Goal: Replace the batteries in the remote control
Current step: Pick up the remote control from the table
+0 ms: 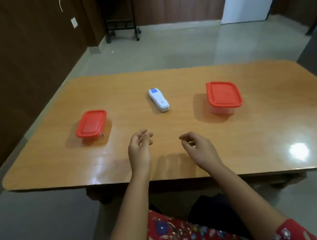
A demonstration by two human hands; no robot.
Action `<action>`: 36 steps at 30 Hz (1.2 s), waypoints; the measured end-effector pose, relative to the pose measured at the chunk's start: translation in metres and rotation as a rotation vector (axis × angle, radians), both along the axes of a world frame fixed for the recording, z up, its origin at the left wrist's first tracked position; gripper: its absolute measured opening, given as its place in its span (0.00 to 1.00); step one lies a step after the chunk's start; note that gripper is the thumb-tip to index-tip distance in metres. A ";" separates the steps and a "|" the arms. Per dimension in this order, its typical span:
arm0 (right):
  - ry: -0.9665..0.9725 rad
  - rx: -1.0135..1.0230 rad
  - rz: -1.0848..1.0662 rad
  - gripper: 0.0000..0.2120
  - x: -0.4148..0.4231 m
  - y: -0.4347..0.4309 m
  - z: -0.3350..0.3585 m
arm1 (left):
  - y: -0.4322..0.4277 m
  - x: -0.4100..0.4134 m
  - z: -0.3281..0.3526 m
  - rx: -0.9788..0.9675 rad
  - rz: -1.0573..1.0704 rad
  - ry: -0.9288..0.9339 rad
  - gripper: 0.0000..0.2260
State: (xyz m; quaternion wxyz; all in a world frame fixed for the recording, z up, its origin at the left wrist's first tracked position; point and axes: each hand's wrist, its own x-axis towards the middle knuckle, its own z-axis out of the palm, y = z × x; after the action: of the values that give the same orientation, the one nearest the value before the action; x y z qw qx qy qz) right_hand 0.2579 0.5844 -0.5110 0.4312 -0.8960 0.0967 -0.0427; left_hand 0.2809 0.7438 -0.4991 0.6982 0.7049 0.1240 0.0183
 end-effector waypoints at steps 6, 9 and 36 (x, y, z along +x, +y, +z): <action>-0.011 -0.085 -0.024 0.13 0.066 0.003 -0.012 | -0.004 0.046 -0.011 -0.153 0.087 0.048 0.10; -0.022 -0.159 -0.067 0.20 0.113 0.009 -0.014 | -0.004 0.059 -0.021 -0.189 0.118 0.046 0.09; -0.136 0.206 0.168 0.20 0.036 0.007 -0.004 | 0.005 0.062 0.002 -0.405 0.051 0.206 0.21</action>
State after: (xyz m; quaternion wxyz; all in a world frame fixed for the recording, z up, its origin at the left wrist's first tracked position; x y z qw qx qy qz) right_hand 0.2940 0.5918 -0.5153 0.5287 -0.8469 -0.0042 -0.0567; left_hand 0.3429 0.7484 -0.4970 0.8084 0.5451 0.2133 -0.0614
